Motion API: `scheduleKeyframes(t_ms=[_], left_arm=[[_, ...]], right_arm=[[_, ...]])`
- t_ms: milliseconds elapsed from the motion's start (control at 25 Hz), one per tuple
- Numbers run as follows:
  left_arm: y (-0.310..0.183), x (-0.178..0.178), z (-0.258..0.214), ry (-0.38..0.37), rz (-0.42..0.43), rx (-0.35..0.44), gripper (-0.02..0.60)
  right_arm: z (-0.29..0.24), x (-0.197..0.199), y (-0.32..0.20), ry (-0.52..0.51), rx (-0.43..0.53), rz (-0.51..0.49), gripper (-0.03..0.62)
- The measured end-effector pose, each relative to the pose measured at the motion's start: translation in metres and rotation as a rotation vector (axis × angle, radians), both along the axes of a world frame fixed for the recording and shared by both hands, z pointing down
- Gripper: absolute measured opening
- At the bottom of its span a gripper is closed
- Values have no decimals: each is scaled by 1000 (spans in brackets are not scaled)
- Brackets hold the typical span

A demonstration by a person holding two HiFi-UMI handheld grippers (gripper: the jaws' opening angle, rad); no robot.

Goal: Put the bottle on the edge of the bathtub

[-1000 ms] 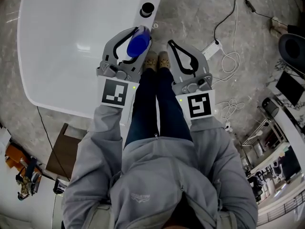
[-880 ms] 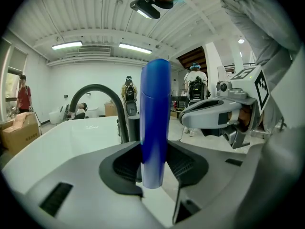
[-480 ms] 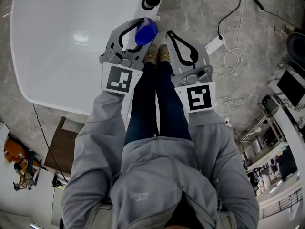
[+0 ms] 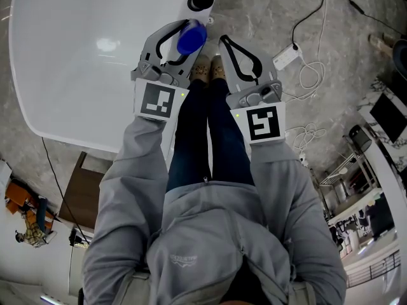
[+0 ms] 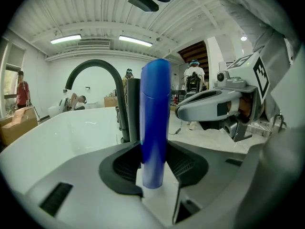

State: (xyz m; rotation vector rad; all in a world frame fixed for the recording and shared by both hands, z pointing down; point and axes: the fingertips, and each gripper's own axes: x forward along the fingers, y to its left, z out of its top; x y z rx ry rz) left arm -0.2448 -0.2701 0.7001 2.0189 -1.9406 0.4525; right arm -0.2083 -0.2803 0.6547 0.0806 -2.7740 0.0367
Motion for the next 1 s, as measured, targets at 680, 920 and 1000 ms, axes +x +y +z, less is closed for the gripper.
scheduleKeyframes(t_ms=[680,920,1000], left_arm=[[-5,-7,14,19,-3,-7,156],[-6,-6,13,16,4,-4,156],[-6,-5,13,12,9,-6,156]], right_arm=[[2,-9,-7,-4,-20,12,3],[-2,-8,-8,-6,-17,11,3],[-4,-7,-8,-10,-17,16,3]])
